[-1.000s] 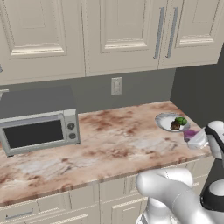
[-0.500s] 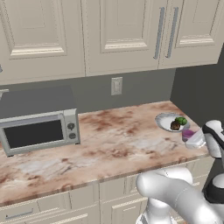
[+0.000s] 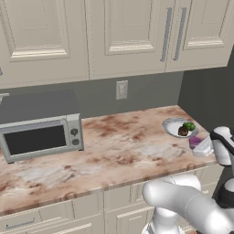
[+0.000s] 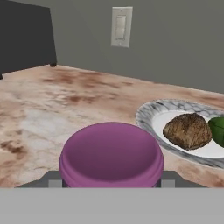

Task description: Pick the avocado and bread from the counter and place them on the plate. Then pick the jam from the cabinet and place it next to the plate. Lastly close the cabinet door.

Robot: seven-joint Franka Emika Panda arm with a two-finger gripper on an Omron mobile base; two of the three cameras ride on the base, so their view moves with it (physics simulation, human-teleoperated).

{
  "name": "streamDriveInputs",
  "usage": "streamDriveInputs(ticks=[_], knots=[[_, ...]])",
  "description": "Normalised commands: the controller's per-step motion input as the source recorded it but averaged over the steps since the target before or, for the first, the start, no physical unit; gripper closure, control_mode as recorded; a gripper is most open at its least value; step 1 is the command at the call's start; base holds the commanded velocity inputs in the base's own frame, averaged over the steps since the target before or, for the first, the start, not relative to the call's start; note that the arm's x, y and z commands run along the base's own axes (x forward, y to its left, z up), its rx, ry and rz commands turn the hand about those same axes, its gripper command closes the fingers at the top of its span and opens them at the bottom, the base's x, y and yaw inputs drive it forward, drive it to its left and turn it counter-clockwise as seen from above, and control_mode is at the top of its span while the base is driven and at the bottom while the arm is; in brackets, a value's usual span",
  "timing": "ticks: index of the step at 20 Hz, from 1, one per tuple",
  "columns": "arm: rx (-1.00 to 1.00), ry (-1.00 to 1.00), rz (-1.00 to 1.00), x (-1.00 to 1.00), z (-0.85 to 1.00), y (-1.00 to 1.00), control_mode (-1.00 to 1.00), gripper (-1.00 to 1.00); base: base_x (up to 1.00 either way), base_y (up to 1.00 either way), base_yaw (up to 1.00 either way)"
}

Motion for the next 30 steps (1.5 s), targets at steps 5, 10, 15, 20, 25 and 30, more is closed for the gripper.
streamDriveInputs(ticks=[5, 10, 15, 20, 25, 30], knots=[[0.0, 0.0, 0.0, 0.08, -0.1, 0.0, -1.0, 1.0, 0.0, 0.0, 0.0], [0.0, 0.0, 0.0, 0.11, -0.12, 0.0, -1.0, 1.0, 0.0, 0.0, 0.0], [0.0, 0.0, 0.0, 0.13, -0.14, 0.0, -1.0, 1.0, 0.0, 0.0, 0.0], [0.0, 0.0, 0.0, 0.12, -0.13, 0.0, -1.0, 1.0, 0.0, 0.0, 0.0], [0.0, 0.0, 0.0, 0.11, -0.15, 0.0, -1.0, 1.0, 0.0, 0.0, 0.0], [0.0, 0.0, 0.0, 0.09, -0.15, 0.0, -1.0, 1.0, 0.0, 0.0, 0.0]])
